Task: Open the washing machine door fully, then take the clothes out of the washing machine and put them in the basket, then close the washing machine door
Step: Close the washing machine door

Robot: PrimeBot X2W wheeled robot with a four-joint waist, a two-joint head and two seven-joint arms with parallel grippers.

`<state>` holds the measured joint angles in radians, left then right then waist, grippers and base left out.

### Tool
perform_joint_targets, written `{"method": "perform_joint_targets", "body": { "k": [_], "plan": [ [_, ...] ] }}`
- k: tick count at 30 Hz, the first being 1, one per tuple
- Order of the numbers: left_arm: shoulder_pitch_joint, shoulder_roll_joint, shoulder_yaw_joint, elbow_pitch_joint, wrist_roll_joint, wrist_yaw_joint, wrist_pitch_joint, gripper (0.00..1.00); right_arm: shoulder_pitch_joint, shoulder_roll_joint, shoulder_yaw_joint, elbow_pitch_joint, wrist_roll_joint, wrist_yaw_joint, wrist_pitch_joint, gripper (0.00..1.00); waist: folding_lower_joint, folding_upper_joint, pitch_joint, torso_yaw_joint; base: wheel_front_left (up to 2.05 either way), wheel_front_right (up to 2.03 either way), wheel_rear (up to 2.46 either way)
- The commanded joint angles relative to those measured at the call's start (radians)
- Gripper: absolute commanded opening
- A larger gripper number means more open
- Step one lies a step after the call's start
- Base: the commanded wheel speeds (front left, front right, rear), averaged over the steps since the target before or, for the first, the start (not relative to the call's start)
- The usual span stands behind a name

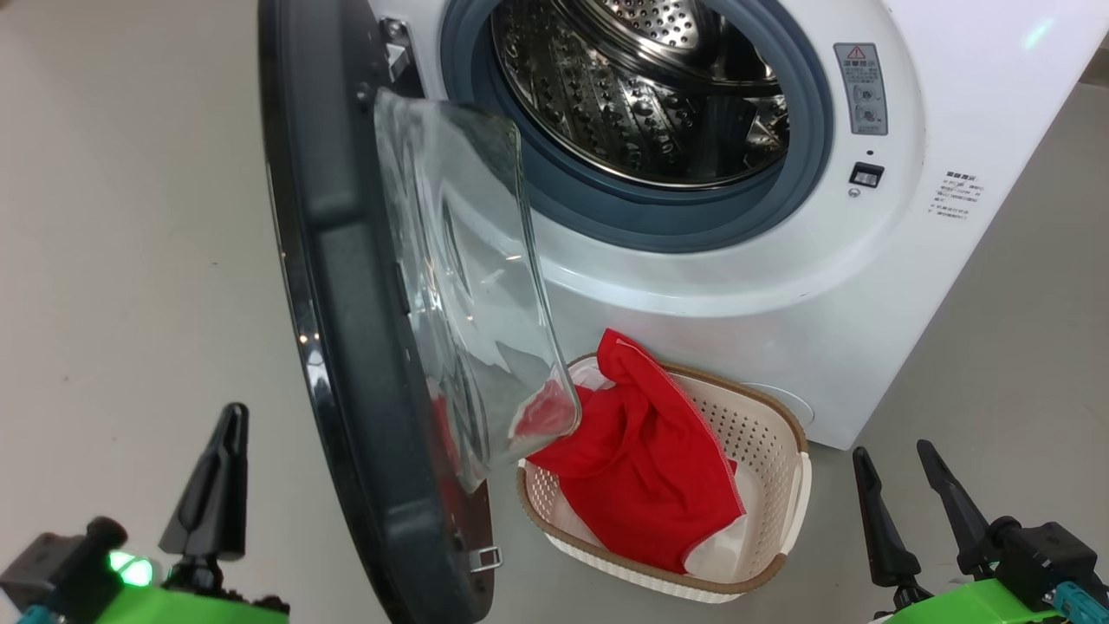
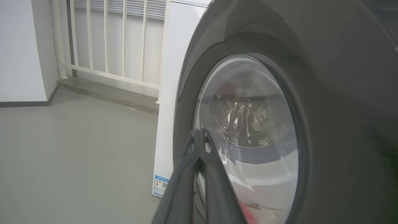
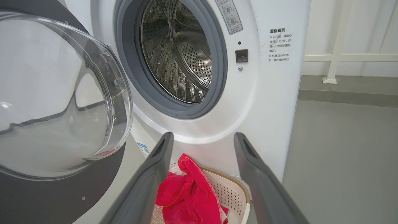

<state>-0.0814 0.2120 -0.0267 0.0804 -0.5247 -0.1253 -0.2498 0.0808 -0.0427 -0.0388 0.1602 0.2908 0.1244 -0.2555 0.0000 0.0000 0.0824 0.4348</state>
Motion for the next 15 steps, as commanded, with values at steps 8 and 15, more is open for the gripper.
{"method": "perform_joint_targets", "body": {
  "k": [8,15],
  "plan": [
    [0.03,0.102,-0.054,-0.147,-0.028,-0.005,-0.012,0.0,-0.019,-0.008,0.03,-0.023,0.013,0.006,-0.006,1.0,0.0,0.0,0.0,-0.009,0.0,0.0,0.0],
    [0.015,0.131,-0.142,-0.192,-0.015,-0.005,-0.012,0.0,-0.027,-0.008,0.036,-0.023,0.017,0.006,-0.006,1.0,0.0,0.0,0.01,-0.022,0.0,0.0,0.0]
  ]
}}
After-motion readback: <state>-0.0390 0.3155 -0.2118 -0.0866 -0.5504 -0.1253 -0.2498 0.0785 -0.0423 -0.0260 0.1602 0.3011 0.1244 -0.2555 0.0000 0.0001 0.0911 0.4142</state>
